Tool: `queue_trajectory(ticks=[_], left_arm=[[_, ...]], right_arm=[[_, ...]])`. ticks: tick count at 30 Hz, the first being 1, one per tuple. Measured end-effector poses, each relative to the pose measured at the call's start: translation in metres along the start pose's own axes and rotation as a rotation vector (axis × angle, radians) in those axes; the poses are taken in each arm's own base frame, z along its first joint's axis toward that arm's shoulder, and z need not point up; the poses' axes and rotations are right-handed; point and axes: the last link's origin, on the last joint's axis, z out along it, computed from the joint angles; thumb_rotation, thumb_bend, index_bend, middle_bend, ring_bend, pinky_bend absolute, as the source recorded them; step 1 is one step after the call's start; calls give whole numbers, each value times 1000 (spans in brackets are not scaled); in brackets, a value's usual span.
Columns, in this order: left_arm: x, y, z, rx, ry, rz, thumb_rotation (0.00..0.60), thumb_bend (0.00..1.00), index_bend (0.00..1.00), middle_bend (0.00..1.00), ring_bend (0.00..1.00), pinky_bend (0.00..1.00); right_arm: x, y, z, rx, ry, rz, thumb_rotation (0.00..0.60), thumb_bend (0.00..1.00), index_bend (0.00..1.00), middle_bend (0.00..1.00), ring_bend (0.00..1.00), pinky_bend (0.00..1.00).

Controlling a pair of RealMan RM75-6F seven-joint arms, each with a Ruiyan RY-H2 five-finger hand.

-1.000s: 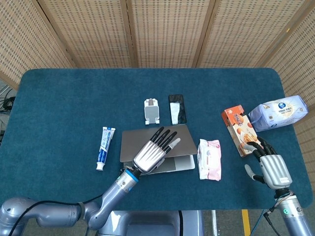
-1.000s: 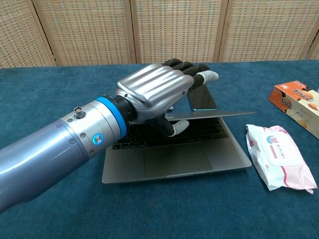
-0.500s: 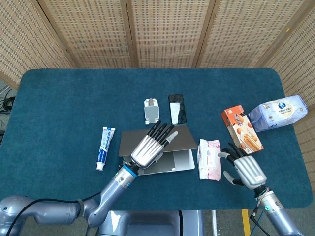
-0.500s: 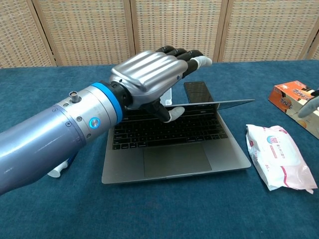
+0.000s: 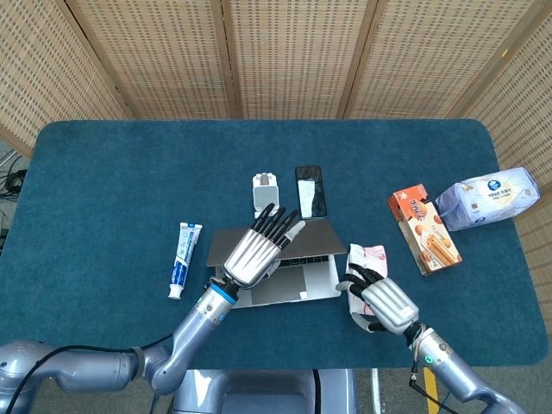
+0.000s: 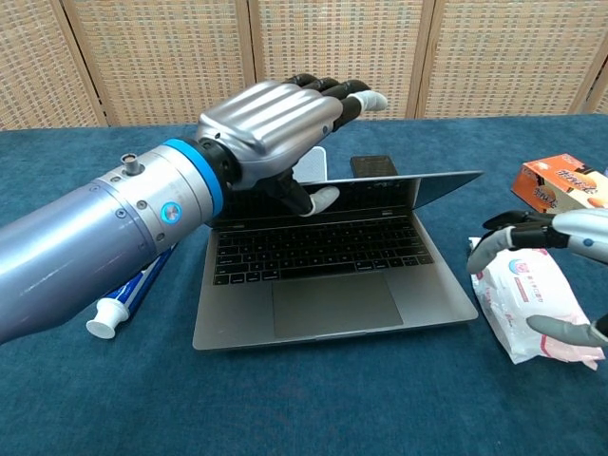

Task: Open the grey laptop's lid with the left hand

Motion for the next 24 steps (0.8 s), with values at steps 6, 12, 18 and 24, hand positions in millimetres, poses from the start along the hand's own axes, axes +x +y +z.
queue_trajectory(ticks=[6, 12, 18, 24], left_arm=[[0, -2, 2, 8, -5, 3, 566, 408, 0, 0, 0, 0], [1, -3, 4, 9, -1, 6, 566, 408, 0, 0, 0, 0], [4, -3, 5, 8, 5, 10, 566, 407, 0, 0, 0, 0], [4, -5, 5, 10, 3, 14, 568, 405, 0, 0, 0, 0]], right_arm=[[-4, -10, 17, 40, -24, 7, 600, 437, 242, 212, 9, 171], [-8, -13, 29, 54, -42, 27, 600, 439, 242, 212, 9, 171], [-13, -13, 37, 56, -71, 44, 600, 440, 242, 212, 9, 172], [-23, -13, 46, 59, -108, 50, 600, 437, 242, 212, 9, 171]])
